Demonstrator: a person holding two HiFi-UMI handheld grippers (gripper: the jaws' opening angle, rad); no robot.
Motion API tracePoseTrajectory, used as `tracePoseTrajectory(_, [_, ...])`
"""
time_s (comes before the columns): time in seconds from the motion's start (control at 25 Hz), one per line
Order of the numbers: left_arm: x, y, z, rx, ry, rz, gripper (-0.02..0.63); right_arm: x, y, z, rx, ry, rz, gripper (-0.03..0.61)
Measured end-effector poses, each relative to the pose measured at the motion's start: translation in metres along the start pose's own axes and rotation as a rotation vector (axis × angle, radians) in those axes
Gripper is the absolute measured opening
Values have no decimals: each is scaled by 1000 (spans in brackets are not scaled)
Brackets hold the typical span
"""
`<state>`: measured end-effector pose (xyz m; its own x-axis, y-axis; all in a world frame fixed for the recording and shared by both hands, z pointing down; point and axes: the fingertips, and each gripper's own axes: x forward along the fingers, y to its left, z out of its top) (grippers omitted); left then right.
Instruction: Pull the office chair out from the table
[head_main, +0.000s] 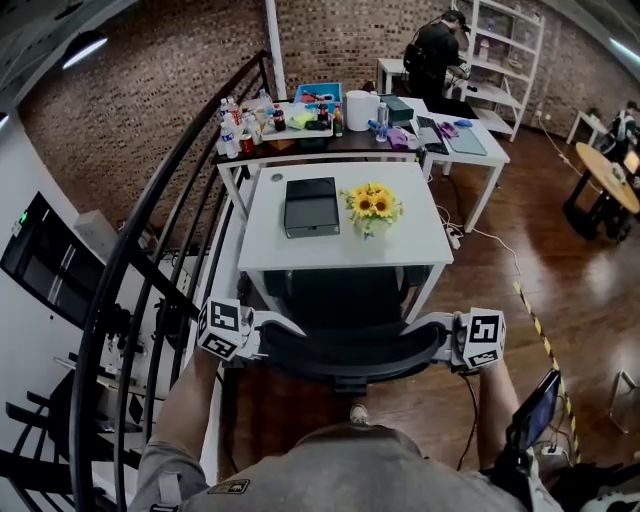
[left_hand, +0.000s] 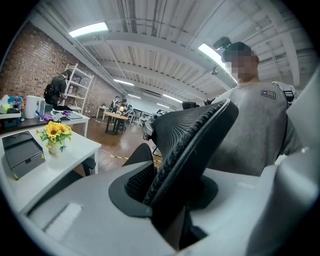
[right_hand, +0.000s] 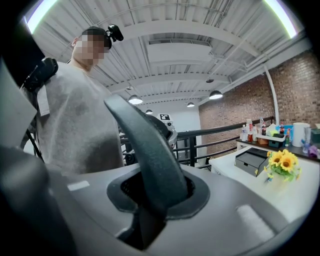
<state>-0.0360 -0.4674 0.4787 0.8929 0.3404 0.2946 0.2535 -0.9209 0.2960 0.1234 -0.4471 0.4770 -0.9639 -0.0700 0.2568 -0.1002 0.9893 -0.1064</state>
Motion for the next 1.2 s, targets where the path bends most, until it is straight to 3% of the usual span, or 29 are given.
tracePoseTrajectory(0.8, [4, -82, -22, 24, -1, 18, 123, 18, 88, -5, 27, 10, -82, 94])
tracePoseTrajectory(1.2, [10, -122, -34, 11, -8, 6, 123, 26, 132, -9, 54, 12, -70, 92])
